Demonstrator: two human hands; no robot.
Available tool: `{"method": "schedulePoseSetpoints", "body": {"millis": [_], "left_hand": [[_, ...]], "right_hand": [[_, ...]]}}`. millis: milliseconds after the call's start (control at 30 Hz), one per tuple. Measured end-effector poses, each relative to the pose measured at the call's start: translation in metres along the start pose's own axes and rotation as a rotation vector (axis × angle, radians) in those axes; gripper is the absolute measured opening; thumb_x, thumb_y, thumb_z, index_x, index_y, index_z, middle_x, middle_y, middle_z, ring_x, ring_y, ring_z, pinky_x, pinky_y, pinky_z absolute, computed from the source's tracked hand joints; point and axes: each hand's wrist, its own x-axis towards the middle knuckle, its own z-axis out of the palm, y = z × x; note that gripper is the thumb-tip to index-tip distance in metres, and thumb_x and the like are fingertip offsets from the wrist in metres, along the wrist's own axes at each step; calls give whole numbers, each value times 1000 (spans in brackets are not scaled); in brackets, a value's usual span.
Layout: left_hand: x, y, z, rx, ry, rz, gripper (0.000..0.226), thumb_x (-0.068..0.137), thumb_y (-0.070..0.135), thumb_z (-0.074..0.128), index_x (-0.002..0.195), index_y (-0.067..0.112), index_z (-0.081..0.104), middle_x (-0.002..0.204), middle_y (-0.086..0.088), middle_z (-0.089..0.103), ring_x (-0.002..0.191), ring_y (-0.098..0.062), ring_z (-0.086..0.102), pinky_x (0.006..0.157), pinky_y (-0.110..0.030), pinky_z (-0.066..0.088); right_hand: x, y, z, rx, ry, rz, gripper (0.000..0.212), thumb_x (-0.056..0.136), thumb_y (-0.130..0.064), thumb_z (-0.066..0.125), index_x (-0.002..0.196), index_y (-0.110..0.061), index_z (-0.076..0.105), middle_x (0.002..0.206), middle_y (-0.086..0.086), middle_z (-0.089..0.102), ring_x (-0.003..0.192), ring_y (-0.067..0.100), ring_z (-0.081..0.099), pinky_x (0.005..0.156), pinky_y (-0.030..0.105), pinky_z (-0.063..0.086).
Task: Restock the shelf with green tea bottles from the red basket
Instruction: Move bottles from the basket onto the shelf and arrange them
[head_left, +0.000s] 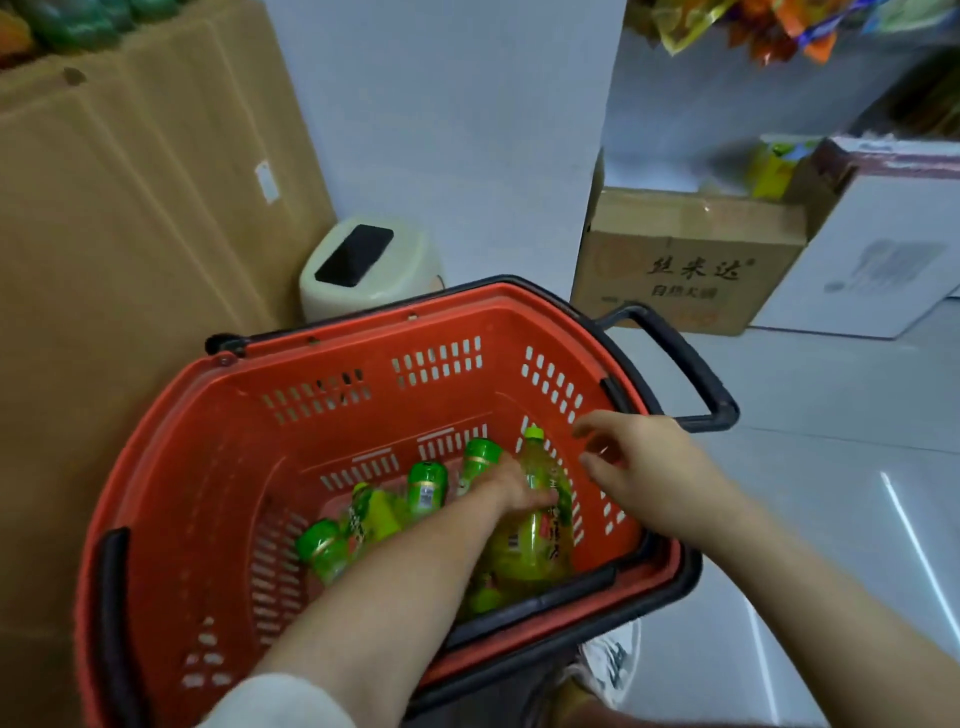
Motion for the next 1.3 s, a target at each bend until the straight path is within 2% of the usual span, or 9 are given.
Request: {"method": "schedulePoseSetpoints", "body": {"millis": [200,300,400,567,633,800,867,1000,1300], "left_hand": [[6,-8,-2,-308,127,-29,86,57,40,88,130,19,46,123,-2,59,113,-24,55,97,-37,46],[-30,-13,-33,-444,194,216,96,52,24,92,135,25,44,125,7,56,115,-15,52,99,-33,44],[-72,-9,-77,-557,177,524,83,49,10,91,119,38,56,121,15,59,115,-6,55,101,-34,45],[-102,-10,-99,-929,-135,735,84,58,-15,75,127,26,53,129,-2,58,119,-18,56,89,-31,51],[-95,-20,-103,-895,-290,684,84,68,-18,68,138,19,43,136,-5,53,125,-21,52,95,-33,49],[-33,-45,-62,79,111,250,50,82,7,64,128,24,54,130,-2,57,105,-18,58,79,-28,52],[-6,-61,-32,302,23,177,42,88,32,62,127,19,54,125,-6,60,107,-24,59,84,-32,50],[27,-81,15,101,-124,73,55,86,48,61,129,16,50,127,-10,58,111,-27,57,94,-33,47],[19,-74,8,-151,51,-119,46,62,52,78,93,25,56,94,2,61,89,-17,62,76,-24,51]], "right_hand": [[5,10,1,74,0,52,39,89,-29,58,128,-28,51,113,-1,67,94,14,64,84,33,54],[5,8,3,132,-12,48,64,86,-37,63,142,-26,34,129,-1,59,104,15,62,91,28,49],[6,-2,0,386,-80,11,89,74,-47,73,145,-29,24,128,-23,49,111,-4,51,95,11,40],[17,-6,-11,641,-16,52,108,39,-66,83,133,-33,42,123,-9,62,112,10,59,100,39,47],[16,-13,-5,532,60,87,103,38,-68,82,128,-30,48,114,-10,65,104,11,63,94,38,50],[7,-21,15,296,131,172,95,58,-55,81,137,-25,37,108,-8,56,86,10,53,73,22,44],[6,-22,18,268,102,157,95,59,-55,80,138,-28,35,108,-8,56,82,10,54,69,21,47],[12,-18,23,302,113,175,97,58,-56,81,138,-29,33,109,-10,59,86,8,58,72,21,50],[24,-9,15,303,145,217,93,57,-54,82,133,-27,37,98,-13,56,85,8,57,71,21,48]]}}
